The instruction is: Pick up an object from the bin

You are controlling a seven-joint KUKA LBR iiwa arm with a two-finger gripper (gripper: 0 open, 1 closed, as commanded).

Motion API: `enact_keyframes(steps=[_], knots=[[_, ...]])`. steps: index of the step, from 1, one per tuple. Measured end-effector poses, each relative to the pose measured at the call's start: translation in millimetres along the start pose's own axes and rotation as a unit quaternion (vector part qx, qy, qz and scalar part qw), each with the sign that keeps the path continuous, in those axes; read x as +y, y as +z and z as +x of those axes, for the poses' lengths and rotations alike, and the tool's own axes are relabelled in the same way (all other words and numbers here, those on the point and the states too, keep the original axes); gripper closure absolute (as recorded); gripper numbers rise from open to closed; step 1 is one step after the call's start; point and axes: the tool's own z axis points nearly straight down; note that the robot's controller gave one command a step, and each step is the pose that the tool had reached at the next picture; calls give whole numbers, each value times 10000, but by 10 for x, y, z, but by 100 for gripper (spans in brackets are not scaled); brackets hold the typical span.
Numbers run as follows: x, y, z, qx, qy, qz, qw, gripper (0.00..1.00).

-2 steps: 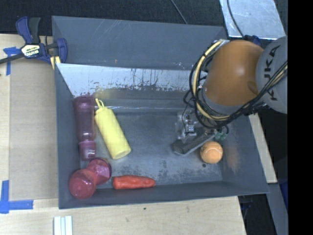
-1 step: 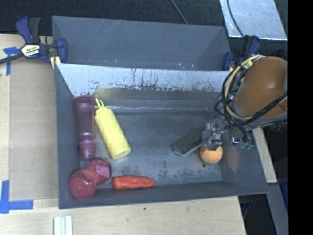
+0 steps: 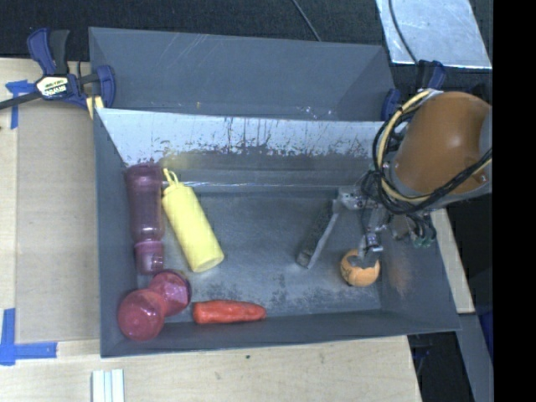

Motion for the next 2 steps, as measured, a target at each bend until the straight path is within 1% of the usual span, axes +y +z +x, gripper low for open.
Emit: enact_keyframes(steps=[1,2], knots=[[234,28,-97,-13,-571,-11,9984,0],[339,166,-90,-33,-475,12,9989,0]])
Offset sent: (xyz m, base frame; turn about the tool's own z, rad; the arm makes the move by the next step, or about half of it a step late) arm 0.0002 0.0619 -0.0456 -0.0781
